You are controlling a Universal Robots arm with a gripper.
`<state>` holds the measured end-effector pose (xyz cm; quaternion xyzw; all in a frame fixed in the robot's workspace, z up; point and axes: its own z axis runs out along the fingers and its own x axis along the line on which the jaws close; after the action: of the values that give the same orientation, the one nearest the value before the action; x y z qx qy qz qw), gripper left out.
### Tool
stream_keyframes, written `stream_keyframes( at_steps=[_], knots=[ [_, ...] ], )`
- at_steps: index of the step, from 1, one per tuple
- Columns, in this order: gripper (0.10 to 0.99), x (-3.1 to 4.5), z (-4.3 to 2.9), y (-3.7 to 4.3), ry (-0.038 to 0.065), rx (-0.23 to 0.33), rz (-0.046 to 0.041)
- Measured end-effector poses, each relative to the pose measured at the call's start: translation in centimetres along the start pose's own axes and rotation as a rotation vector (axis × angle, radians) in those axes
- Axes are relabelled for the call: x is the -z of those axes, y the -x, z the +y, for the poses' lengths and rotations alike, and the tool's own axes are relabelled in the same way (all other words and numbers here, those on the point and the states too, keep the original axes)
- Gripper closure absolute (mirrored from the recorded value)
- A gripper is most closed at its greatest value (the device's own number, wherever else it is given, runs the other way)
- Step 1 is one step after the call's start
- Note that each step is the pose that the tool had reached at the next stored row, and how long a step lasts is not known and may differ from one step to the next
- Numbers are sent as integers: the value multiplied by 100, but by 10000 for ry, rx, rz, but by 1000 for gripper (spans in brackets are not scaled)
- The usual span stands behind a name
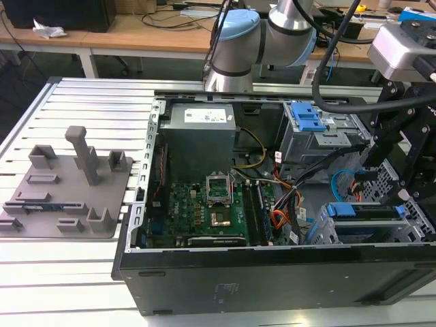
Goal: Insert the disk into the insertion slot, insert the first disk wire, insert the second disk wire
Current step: 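Insert the disk into the insertion slot, then insert the first disk wire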
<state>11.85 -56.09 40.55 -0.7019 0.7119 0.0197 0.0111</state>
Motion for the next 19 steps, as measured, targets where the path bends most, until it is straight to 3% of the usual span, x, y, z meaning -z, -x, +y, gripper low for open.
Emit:
stream_keyframes(
  at_steps=[13,16,17,18,19],
  knots=[
    [467,-1,0,1,0,17,30],
    [467,-1,0,5,1,29,584],
    [467,0,0,5,-1,53,821],
    [467,0,6,4,-3,88,943],
    [467,0,14,4,-7,116,992]
  ],
)
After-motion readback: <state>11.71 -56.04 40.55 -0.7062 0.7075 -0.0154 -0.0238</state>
